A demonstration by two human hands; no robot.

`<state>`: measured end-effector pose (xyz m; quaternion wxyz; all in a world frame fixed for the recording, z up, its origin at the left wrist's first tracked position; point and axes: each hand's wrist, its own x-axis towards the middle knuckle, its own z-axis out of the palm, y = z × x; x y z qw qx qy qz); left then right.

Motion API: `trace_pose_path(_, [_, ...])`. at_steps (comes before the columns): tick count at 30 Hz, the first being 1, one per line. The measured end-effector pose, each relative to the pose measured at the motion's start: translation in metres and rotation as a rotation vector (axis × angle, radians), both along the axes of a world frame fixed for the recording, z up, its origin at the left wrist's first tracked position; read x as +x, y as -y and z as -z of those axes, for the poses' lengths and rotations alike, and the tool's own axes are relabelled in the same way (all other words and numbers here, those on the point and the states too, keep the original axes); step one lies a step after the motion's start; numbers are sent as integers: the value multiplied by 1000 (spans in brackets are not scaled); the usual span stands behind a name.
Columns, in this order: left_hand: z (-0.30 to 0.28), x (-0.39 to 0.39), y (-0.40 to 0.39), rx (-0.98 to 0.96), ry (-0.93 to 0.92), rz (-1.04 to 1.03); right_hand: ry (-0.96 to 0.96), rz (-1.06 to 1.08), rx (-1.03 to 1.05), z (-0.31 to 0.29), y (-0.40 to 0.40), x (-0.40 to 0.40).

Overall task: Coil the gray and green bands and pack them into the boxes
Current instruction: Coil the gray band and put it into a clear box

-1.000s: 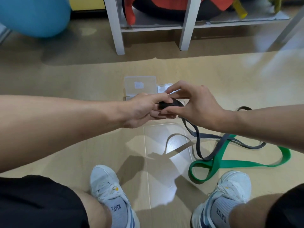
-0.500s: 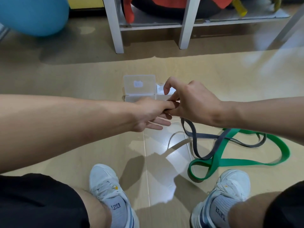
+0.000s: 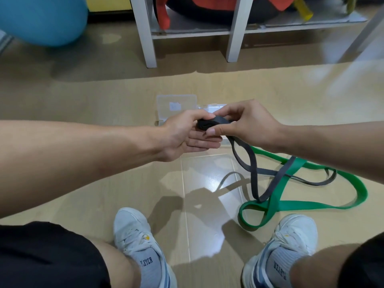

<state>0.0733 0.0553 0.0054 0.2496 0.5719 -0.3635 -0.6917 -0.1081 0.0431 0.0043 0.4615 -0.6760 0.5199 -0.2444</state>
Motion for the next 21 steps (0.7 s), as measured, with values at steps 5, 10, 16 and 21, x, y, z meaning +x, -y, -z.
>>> trace_pose_path(5, [-3,1,-2,71,-31,28,59,-11,101,-3,2,-1])
trace_pose_path(10, [-4,3,-3,136,-43,96,-14,-20,49,0,2,-2])
trace_pose_path(16, [3,7,3,98,63,193,-97,37,85,5,1,-3])
trace_pose_path(21, [7,14,6,-66,41,181,70,70,331,7,-1,-7])
